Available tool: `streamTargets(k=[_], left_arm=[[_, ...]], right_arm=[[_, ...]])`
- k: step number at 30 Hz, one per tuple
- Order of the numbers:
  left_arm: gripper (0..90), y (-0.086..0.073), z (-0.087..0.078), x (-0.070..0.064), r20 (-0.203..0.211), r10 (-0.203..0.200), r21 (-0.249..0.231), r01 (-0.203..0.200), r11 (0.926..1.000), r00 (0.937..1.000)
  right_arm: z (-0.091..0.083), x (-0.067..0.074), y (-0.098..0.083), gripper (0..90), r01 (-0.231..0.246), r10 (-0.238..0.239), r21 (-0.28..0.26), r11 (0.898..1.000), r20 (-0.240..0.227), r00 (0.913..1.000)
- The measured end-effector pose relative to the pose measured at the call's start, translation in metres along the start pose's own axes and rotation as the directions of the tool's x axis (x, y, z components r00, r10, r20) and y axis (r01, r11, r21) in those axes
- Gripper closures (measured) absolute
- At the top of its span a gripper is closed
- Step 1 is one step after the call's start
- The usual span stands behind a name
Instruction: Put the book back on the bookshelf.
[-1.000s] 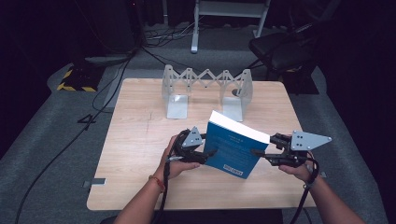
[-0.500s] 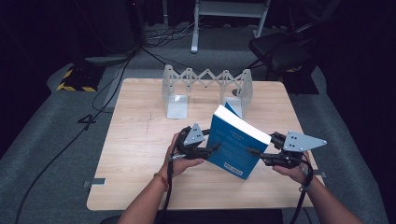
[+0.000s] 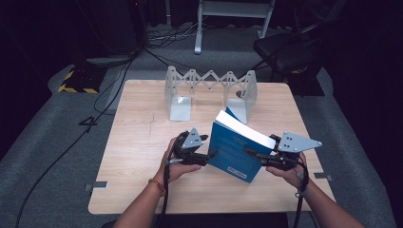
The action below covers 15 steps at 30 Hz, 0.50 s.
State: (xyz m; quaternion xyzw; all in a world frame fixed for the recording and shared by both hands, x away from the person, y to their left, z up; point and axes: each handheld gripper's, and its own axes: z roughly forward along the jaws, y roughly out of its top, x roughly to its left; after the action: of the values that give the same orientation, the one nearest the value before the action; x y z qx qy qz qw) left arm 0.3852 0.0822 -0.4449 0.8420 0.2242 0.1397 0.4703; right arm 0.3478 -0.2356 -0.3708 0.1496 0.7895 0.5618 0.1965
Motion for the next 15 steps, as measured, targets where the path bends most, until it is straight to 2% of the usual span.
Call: streamTargets(k=[3,5,7,8,9,11,14,15], left_arm=[[28.4,-0.018,-0.007,0.006,-0.023,-0.017,0.094,0.019,0.9954,0.9996],[25.2,-0.032,-0.013,0.011,-0.045,-0.020,0.163,0.027,0.9862,0.9988],[25.1,-0.044,-0.019,0.015,-0.059,-0.034,0.194,0.045,0.9801,0.9977],[24.6,-0.052,-0.022,0.018,-0.066,-0.046,0.216,0.059,0.9745,0.9968],[24.0,-0.058,-0.024,0.019,-0.072,-0.040,0.244,0.056,0.9682,0.9966],[23.1,-0.068,-0.028,0.021,-0.082,-0.054,0.272,0.074,0.9596,0.9952],[22.1,-0.083,-0.031,0.023,-0.081,-0.116,0.262,0.133,0.9558,0.9899],[21.6,-0.087,-0.032,0.024,-0.087,-0.125,0.252,0.143,0.9571,0.9884]], right_arm=[[0.001,-0.001,0.000,57.2,-0.015,0.015,-0.001,1.000,0.008,0.9999],[0.002,-0.001,0.000,56.8,-0.019,0.019,0.000,1.000,0.021,0.9996],[0.004,-0.001,0.000,56.8,-0.025,0.025,0.001,1.000,0.015,0.9996],[0.004,-0.002,0.000,56.9,-0.026,0.026,0.003,1.000,0.010,0.9996],[0.006,-0.002,0.001,57.3,-0.029,0.029,0.007,1.000,0.006,0.9996],[0.007,-0.002,0.001,58.3,-0.030,0.030,0.004,1.000,-0.002,0.9996],[0.006,-0.003,0.001,59.4,-0.044,0.044,-0.001,0.999,-0.001,0.9990],[0.006,-0.003,0.000,59.6,-0.051,0.051,-0.004,0.999,-0.003,0.9987]])
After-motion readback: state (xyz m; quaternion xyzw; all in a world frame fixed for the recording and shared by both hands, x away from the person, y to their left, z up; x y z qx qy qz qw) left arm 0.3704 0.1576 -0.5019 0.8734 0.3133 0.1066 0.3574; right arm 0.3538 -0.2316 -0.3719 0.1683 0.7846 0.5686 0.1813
